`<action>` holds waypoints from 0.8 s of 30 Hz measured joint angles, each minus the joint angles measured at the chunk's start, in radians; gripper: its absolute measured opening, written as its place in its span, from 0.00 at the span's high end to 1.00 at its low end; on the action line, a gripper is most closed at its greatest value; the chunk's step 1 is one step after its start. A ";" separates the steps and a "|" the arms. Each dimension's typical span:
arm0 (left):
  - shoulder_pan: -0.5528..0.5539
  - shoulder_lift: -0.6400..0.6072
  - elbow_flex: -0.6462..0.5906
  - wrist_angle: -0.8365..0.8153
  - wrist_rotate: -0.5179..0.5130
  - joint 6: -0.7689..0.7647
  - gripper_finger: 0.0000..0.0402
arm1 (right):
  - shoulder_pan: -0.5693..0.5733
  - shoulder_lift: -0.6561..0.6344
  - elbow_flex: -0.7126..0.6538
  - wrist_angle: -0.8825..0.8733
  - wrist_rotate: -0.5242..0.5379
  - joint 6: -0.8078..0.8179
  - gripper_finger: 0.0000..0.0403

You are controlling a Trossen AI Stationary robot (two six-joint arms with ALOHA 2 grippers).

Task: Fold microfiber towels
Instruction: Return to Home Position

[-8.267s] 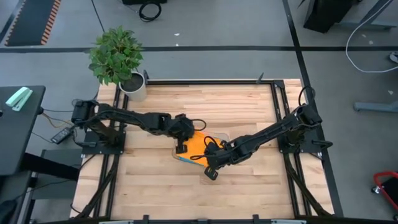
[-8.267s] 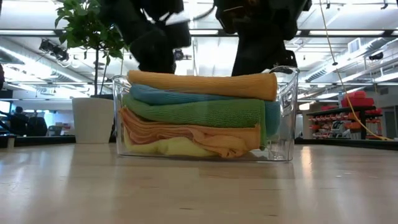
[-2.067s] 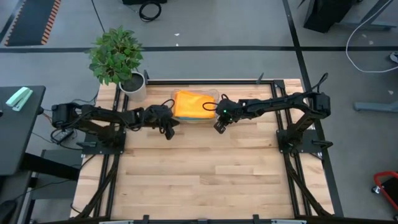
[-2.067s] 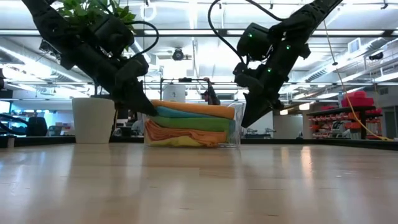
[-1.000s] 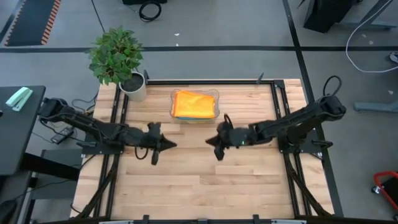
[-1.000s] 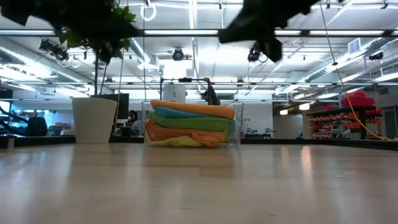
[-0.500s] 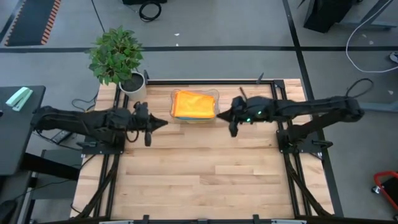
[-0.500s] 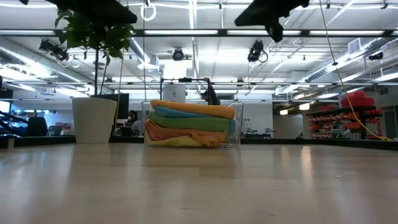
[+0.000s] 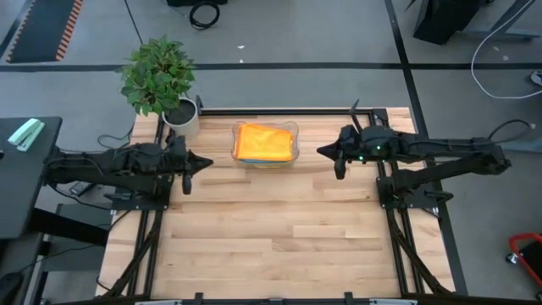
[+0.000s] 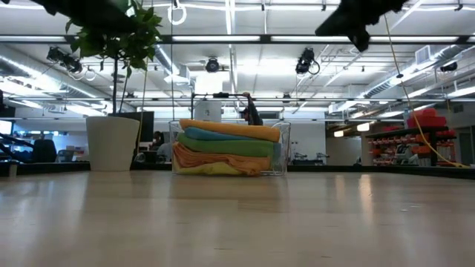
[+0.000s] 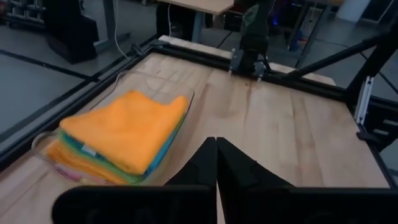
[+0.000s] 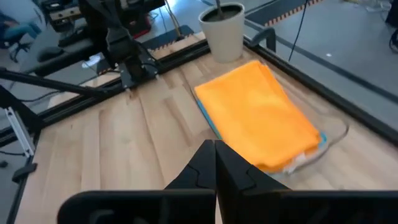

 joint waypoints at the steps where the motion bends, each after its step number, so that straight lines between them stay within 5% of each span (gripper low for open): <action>1: 0.000 -0.010 0.000 -0.018 0.000 -0.006 0.98 | 0.001 -0.017 -0.034 0.018 0.002 0.015 1.00; 12: -0.001 -0.094 0.000 -0.164 -0.043 -0.040 0.99 | 0.030 -0.158 -0.442 0.435 0.004 0.110 1.00; 24: -0.001 -0.326 -0.086 -0.166 -0.056 -0.097 0.98 | 0.030 -0.328 -0.666 0.552 0.039 0.200 1.00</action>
